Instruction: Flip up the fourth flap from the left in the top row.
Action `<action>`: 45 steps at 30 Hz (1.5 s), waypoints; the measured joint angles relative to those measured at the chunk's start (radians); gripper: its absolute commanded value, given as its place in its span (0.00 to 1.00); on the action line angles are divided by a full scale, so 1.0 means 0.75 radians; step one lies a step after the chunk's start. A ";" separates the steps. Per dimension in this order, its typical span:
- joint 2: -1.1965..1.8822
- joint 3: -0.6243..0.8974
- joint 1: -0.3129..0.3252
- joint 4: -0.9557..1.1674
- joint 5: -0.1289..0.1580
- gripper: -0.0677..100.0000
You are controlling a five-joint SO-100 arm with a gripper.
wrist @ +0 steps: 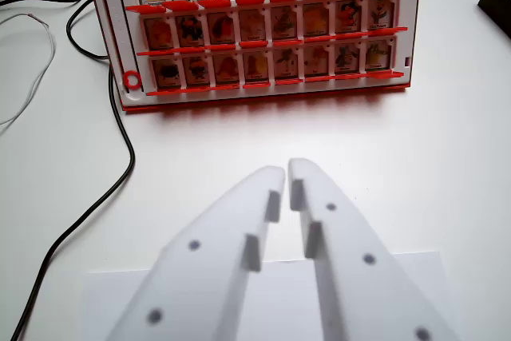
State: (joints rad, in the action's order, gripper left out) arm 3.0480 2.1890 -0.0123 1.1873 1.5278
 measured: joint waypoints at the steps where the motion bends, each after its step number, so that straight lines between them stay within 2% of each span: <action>1: -0.008 0.000 0.002 -0.004 0.000 0.00; 19: -0.315 -0.043 0.002 -0.178 0.000 0.00; 22: -0.430 -0.080 0.002 -0.219 0.000 0.00; 27: -0.640 -0.131 0.020 -0.297 0.025 0.00; 37: -1.109 -0.252 0.020 -0.495 0.025 0.00; 45: -1.493 -0.446 -0.004 -0.583 0.025 0.00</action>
State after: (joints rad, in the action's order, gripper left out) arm 1.9282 1.8546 -0.0153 0.7501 1.5463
